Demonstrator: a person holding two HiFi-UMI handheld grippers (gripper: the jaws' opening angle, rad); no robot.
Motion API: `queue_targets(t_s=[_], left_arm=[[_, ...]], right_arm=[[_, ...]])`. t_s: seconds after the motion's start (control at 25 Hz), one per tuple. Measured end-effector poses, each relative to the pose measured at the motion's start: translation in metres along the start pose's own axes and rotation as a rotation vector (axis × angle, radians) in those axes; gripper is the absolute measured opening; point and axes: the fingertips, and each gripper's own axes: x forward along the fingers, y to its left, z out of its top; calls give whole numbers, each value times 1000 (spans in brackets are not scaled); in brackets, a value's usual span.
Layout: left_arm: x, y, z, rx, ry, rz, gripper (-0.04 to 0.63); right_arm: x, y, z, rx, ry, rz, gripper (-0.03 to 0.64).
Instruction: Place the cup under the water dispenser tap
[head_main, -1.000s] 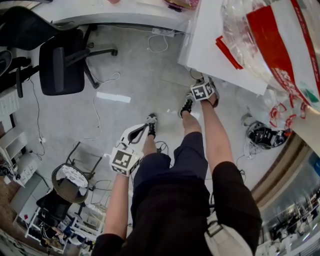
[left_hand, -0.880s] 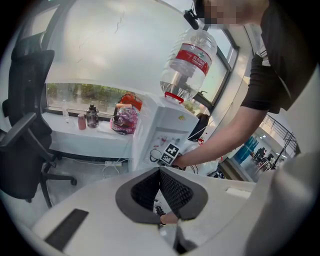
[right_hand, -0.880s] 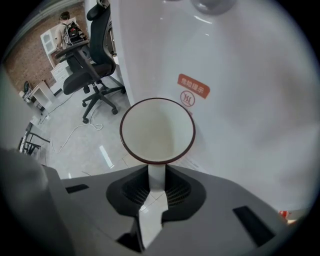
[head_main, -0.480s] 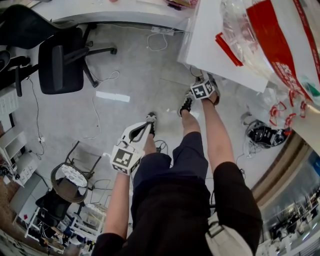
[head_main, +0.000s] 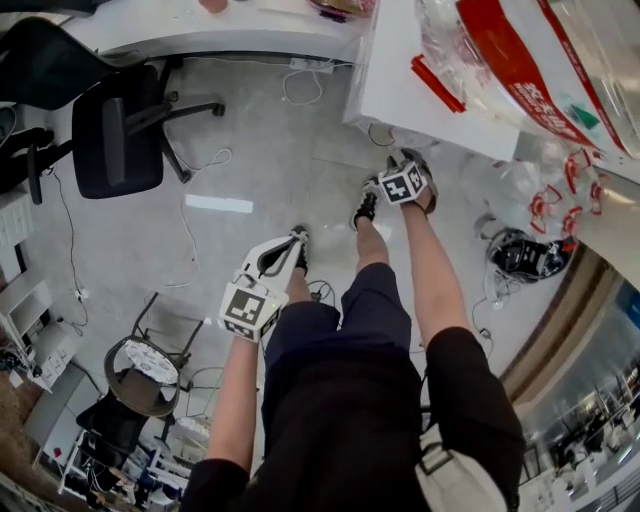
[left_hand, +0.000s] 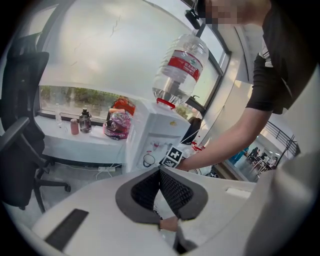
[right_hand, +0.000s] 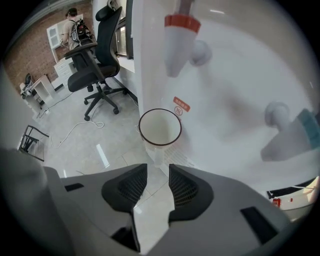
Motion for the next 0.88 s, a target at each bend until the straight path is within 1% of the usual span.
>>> queue_targets(t_s=[0.08, 0.16, 0.28, 0.4, 0.52, 0.6, 0.72, 0.88], left_arm=[[-5, 0, 2, 4, 5, -9, 0], [-10, -1, 8, 28, -19, -19, 0], [-17, -3, 14, 56, -36, -30, 0], [-26, -2, 25, 76, -41, -35, 0], [-33, -3, 38, 88, -59, -42, 0], [-37, -8, 42, 90, -68, -52, 0], [-38, -15, 46, 113, -69, -71, 0], [-38, -22, 61, 152, -75, -98, 0]], right_arm=[[-14, 2, -4, 15, -3, -5, 126], [-29, 5, -11, 26, -2, -10, 124], [-53, 11, -28, 38, 14, -7, 101], [-79, 17, -38, 77, 17, 8, 82], [-113, 22, -24, 115, -55, 36, 32], [-140, 29, -16, 109, -88, 50, 15], [-176, 40, -6, 95, -138, 80, 6], [-220, 49, 4, 103, -193, 96, -3]])
